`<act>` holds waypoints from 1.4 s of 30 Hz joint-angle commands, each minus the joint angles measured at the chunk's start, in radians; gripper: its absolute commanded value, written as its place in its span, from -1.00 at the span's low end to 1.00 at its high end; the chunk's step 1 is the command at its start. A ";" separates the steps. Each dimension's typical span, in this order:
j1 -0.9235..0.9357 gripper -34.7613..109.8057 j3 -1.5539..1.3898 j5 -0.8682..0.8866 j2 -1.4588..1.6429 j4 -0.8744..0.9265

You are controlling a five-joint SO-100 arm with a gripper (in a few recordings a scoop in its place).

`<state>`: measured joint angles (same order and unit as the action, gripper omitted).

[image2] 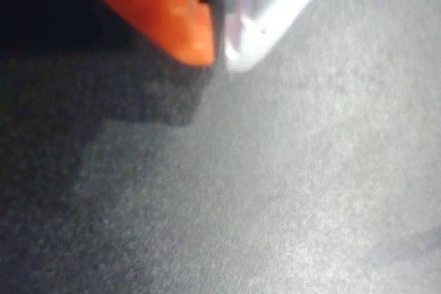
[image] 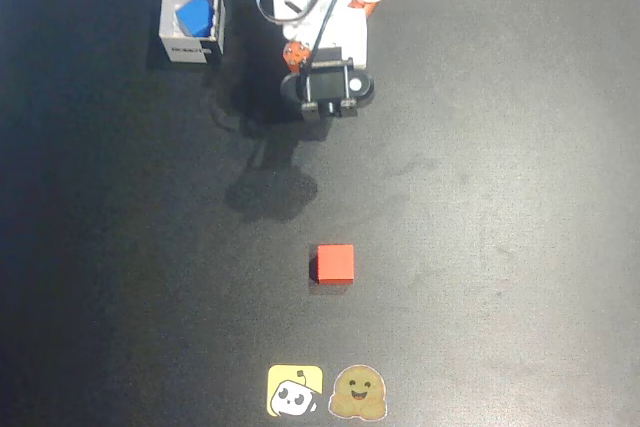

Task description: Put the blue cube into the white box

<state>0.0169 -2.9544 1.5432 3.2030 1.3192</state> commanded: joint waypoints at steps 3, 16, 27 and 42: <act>0.009 -0.52 0.002 0.025 -0.006 0.028; 0.014 -0.52 0.002 0.037 -0.006 0.029; 0.012 -0.52 0.000 0.035 -0.006 0.029; 0.012 -0.52 0.000 0.037 -0.006 0.029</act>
<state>0.0245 -2.9575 1.5723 3.1922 1.3468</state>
